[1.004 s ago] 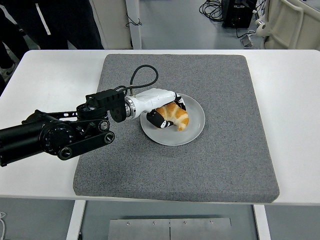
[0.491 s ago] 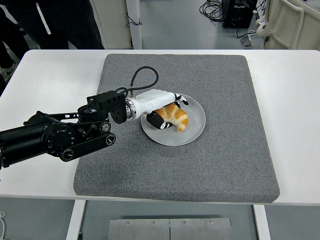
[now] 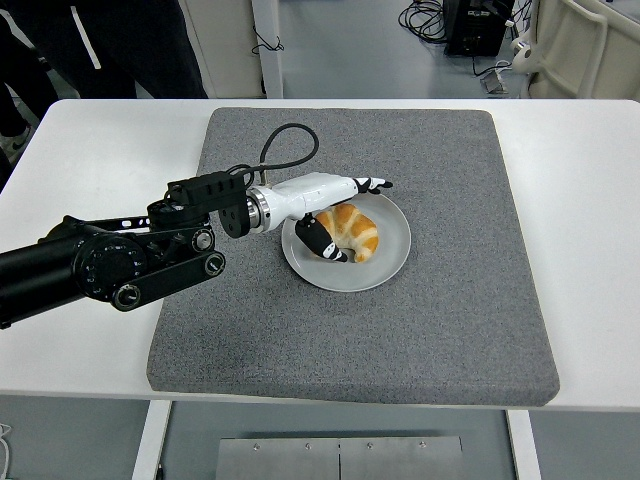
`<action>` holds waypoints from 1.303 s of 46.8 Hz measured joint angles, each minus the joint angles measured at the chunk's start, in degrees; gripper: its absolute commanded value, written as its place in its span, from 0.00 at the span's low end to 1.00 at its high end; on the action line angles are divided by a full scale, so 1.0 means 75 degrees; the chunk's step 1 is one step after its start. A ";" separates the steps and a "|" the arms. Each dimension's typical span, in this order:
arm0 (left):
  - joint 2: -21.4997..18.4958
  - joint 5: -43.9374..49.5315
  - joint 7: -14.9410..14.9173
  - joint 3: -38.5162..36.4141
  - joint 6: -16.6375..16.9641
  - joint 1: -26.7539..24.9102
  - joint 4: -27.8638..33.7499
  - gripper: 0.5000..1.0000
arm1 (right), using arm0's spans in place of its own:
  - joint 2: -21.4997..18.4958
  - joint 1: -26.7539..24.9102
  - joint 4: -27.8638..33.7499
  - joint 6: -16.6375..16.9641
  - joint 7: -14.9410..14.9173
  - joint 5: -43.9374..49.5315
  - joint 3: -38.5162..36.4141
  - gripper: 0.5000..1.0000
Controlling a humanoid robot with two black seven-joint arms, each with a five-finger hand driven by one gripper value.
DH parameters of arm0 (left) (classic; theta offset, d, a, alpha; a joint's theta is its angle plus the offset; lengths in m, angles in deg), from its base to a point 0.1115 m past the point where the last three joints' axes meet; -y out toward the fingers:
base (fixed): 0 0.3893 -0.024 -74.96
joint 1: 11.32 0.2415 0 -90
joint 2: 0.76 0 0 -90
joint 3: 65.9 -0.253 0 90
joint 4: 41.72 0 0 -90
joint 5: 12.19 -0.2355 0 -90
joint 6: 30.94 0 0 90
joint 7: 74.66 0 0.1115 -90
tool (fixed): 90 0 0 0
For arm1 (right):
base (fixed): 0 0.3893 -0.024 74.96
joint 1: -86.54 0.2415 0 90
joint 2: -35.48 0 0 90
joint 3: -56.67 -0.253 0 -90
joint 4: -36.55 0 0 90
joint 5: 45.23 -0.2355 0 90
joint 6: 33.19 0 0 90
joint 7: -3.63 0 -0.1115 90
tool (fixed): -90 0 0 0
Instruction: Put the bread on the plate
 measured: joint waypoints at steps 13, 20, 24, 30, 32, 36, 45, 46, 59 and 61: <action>-0.0244 0.0854 0.0044 0.1478 -0.0798 0.0015 -0.0010 0.93 | 0.0000 0.0000 -0.0001 0.0001 0.0000 0.0000 0.0000 1.00; -0.0294 0.1908 0.0069 0.1733 -0.0796 0.0047 -0.0045 0.93 | 0.0000 0.0000 -0.0002 0.0001 0.0000 0.0000 0.0000 1.00; -0.0278 0.2609 0.0077 0.1786 -0.0768 0.0047 -0.0050 0.93 | 0.0000 0.0000 -0.0002 0.0001 0.0000 0.0000 0.0000 1.00; -0.0248 0.3360 0.0090 0.1881 -0.0718 0.0067 -0.0133 0.93 | 0.0000 0.0000 -0.0002 0.0000 0.0000 0.0000 0.0000 1.00; -0.0205 0.3677 0.0090 0.2013 -0.0695 0.0098 -0.0242 0.93 | 0.0000 0.0000 -0.0002 0.0000 0.0000 0.0000 0.0000 1.00; -0.0100 0.4376 0.0091 0.2332 -0.0602 0.0165 -0.0544 0.93 | 0.0000 -0.0001 -0.0002 0.0000 0.0000 0.0000 0.0000 1.00; 0.0037 0.5529 0.0493 0.2829 -0.0272 0.0505 -0.1227 0.93 | 0.0000 0.0000 -0.0002 0.0001 -0.0002 0.0000 0.0000 1.00; 0.0044 0.5606 0.0565 0.2863 -0.0257 0.0549 -0.1284 0.93 | 0.0000 -0.0001 -0.0002 0.0000 -0.0001 0.0000 0.0000 1.00; 0.0465 0.7307 0.1346 0.3388 -0.0233 0.0901 -0.2544 0.93 | 0.0000 -0.0001 -0.0002 0.0000 0.0000 0.0000 0.0000 1.00; 0.0555 0.7508 0.1488 0.3393 -0.0233 0.0905 -0.2786 0.93 | 0.0000 0.0000 -0.0002 -0.0001 0.0000 0.0000 0.0000 1.00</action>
